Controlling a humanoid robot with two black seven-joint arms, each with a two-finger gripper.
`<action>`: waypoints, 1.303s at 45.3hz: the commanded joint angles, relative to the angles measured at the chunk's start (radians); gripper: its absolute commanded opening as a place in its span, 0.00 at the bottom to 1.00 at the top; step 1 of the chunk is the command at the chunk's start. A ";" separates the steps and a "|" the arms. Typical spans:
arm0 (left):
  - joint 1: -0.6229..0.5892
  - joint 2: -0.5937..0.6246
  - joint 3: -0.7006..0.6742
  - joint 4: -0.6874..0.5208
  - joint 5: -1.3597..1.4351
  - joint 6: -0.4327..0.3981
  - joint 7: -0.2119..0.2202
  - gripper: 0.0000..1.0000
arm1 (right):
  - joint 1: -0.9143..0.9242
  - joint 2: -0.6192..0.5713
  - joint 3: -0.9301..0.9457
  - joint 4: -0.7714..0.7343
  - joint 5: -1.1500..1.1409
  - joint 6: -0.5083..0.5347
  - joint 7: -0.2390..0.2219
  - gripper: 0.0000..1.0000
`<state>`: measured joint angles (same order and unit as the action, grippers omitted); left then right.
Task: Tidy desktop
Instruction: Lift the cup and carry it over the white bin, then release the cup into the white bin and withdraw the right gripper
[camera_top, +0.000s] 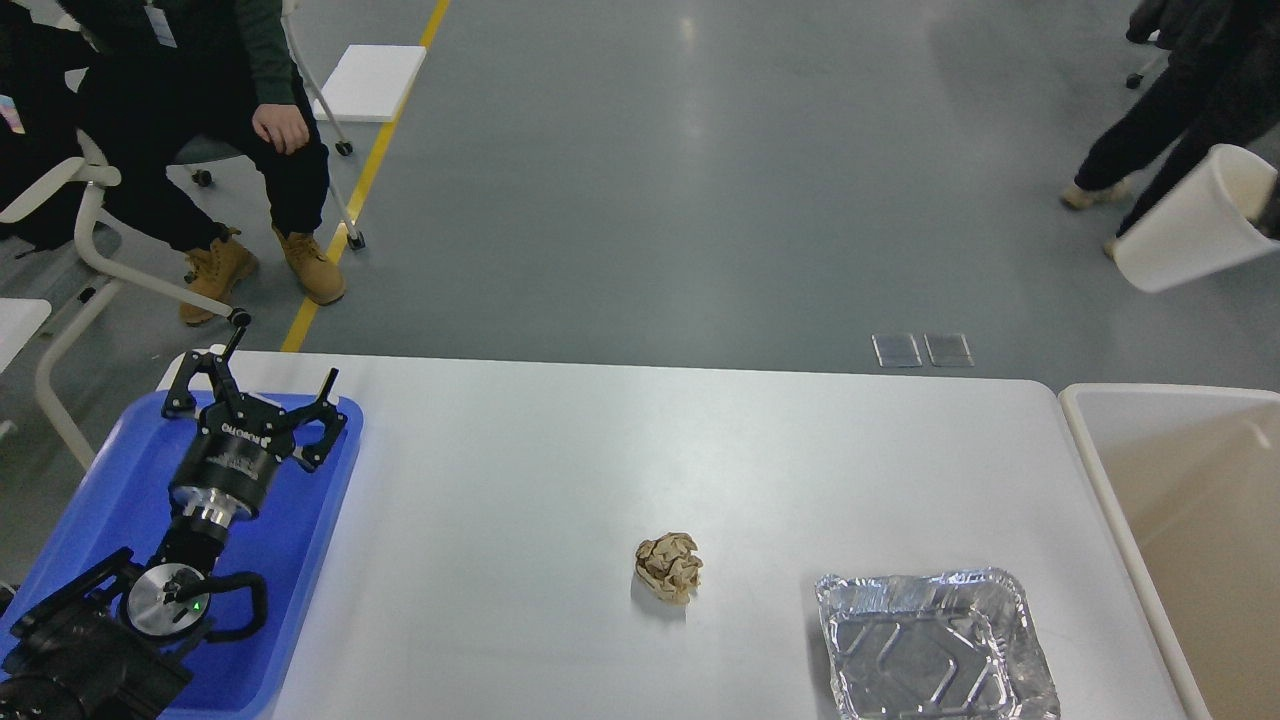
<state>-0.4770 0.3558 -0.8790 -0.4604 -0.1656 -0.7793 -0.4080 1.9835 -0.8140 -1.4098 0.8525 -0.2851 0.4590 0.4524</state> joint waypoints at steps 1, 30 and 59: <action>0.000 0.000 0.000 0.000 0.000 0.000 0.000 0.99 | -0.336 -0.112 0.025 -0.351 0.064 -0.013 -0.008 0.00; 0.000 0.000 0.000 0.000 0.000 0.000 0.000 0.99 | -1.049 -0.019 0.440 -0.581 0.251 -0.322 -0.169 0.00; 0.000 0.000 0.000 0.000 0.000 0.000 -0.002 0.99 | -1.347 0.269 0.772 -0.806 0.237 -0.392 -0.184 0.00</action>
<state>-0.4770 0.3559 -0.8790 -0.4602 -0.1656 -0.7793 -0.4096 0.7152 -0.6192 -0.7197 0.0780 -0.0439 0.0923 0.2721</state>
